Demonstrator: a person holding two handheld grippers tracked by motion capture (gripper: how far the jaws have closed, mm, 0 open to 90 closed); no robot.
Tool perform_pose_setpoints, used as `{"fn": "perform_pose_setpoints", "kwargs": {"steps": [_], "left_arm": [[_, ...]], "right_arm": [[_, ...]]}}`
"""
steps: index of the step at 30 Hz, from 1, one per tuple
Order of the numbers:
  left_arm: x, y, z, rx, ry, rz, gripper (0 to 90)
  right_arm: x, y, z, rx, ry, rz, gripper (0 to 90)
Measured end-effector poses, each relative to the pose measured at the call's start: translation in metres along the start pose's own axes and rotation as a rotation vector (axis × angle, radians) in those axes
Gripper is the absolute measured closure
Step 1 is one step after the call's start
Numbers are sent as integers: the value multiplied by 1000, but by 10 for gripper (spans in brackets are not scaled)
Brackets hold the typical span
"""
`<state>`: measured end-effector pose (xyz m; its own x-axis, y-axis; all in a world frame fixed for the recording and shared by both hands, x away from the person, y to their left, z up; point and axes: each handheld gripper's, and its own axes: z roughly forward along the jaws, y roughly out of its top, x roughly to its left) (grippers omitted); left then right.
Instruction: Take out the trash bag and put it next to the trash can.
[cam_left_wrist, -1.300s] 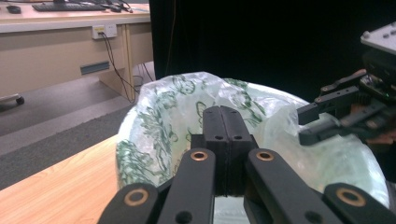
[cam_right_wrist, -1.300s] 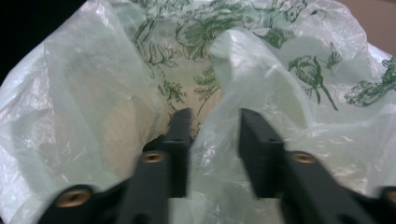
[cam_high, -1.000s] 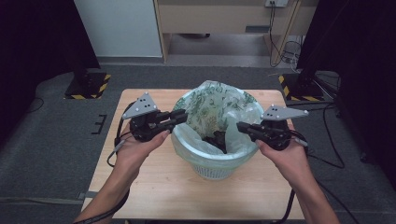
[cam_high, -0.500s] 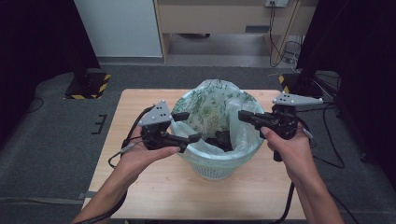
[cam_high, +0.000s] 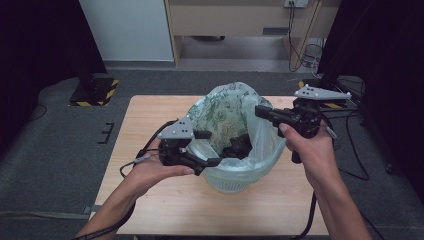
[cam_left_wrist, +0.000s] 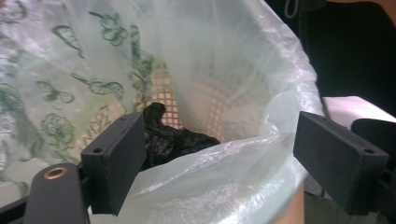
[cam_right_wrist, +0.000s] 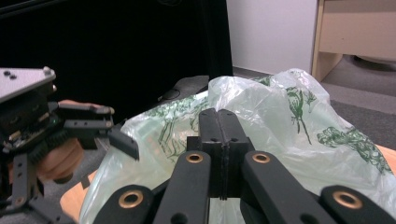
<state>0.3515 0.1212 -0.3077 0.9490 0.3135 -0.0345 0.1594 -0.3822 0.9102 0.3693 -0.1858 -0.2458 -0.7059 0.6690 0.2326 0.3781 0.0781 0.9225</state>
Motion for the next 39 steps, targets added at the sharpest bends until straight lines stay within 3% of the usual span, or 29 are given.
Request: {"fn": "perform_pose_setpoints", "kwargs": {"steps": [13,19,22,24,31,34,39], "left_arm": [[-8,-3,4,-19,-108,-20,200],[-13,-4,10,-9,-123,22,221],[-12,-3,11,-4,-115,41,320],[-11,-3,10,-11,-127,24,422],[-12,1,7,6,-158,30,851],[-13,5,6,2,-138,34,899],[-11,18,-4,-77,-83,28,899]], "right_arm": [[7,9,10,17,-22,-19,900],[6,9,15,18,-28,-14,900],[6,11,15,15,-28,-12,900],[7,12,15,12,-25,-10,900],[9,15,13,8,-22,-15,900],[10,14,13,16,-19,-21,900],[10,9,16,38,-6,-27,900]]}}
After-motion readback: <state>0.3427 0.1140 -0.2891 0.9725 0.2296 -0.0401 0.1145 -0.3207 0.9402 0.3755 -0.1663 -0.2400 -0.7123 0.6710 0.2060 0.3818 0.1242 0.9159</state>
